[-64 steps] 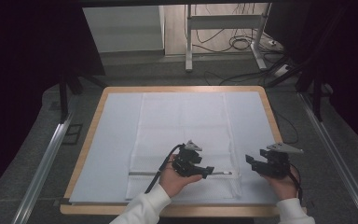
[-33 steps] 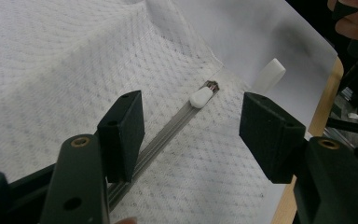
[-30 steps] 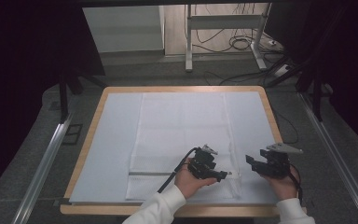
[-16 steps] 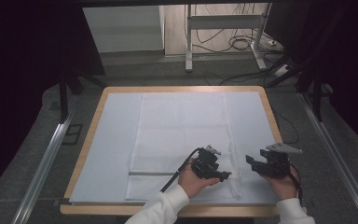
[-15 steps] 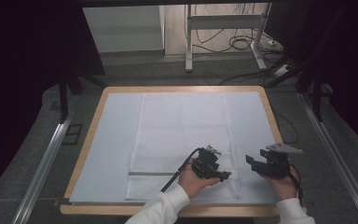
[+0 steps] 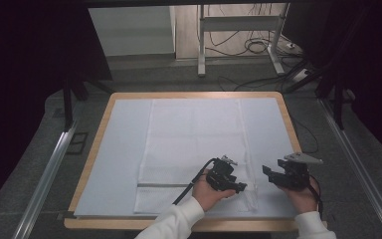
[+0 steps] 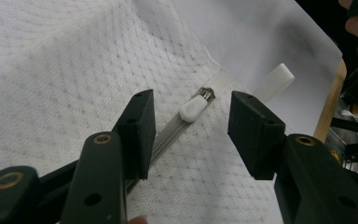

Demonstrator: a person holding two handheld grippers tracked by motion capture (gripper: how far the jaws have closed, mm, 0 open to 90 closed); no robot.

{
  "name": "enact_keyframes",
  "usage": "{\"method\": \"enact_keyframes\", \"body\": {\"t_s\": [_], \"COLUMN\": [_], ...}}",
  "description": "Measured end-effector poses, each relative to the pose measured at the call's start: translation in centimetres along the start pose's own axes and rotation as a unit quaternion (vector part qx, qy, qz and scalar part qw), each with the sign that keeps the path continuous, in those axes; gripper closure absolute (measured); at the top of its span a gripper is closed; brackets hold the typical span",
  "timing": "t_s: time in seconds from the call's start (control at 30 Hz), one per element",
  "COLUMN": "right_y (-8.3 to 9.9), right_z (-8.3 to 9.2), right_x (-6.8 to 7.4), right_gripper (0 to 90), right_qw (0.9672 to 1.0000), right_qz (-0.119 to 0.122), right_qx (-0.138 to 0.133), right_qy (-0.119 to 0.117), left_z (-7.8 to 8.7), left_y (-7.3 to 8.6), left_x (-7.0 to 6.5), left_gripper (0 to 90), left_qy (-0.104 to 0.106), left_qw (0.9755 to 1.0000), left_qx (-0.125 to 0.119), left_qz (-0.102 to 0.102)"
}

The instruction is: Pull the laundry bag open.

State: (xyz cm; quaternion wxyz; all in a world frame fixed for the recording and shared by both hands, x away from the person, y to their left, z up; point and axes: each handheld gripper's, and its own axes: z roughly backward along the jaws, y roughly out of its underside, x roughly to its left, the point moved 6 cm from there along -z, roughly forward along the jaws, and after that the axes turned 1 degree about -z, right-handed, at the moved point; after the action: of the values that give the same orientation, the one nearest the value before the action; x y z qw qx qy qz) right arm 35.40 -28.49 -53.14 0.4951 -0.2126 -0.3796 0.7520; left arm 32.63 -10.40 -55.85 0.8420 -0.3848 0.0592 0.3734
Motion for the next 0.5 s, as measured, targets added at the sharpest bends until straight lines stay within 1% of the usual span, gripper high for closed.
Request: {"method": "enact_keyframes", "body": {"t_s": [0.13, 0.23, 0.4, 0.5], "right_y": [-0.02, -0.02, -0.01, 0.0], "right_z": [-0.02, -0.05, -0.06, -0.07], "right_x": [0.03, 0.04, 0.05, 0.05], "right_gripper": [32.4, 32.4, 32.4, 32.4], "right_qw": [1.0, 1.0, 1.0, 1.0], "right_qz": [0.001, 0.001, 0.001, 0.002], "right_qx": [-0.001, 0.0, 0.0, 0.0], "right_qy": [-0.001, -0.001, 0.0, 0.0], "left_z": [-0.13, -0.23, -0.56, -0.75], "left_y": [0.09, 0.1, 0.15, 0.11], "left_x": [-0.08, -0.24, -0.29, -0.37], "left_gripper": [53.4, 56.0, 58.2, 60.5], "left_qy": [0.001, 0.011, 0.013, 0.014], "left_qw": [1.0, 0.9999, 0.9999, 0.9998], "left_qx": [0.004, 0.005, 0.01, 0.008], "left_qz": [0.0, 0.004, 0.005, 0.008]}}
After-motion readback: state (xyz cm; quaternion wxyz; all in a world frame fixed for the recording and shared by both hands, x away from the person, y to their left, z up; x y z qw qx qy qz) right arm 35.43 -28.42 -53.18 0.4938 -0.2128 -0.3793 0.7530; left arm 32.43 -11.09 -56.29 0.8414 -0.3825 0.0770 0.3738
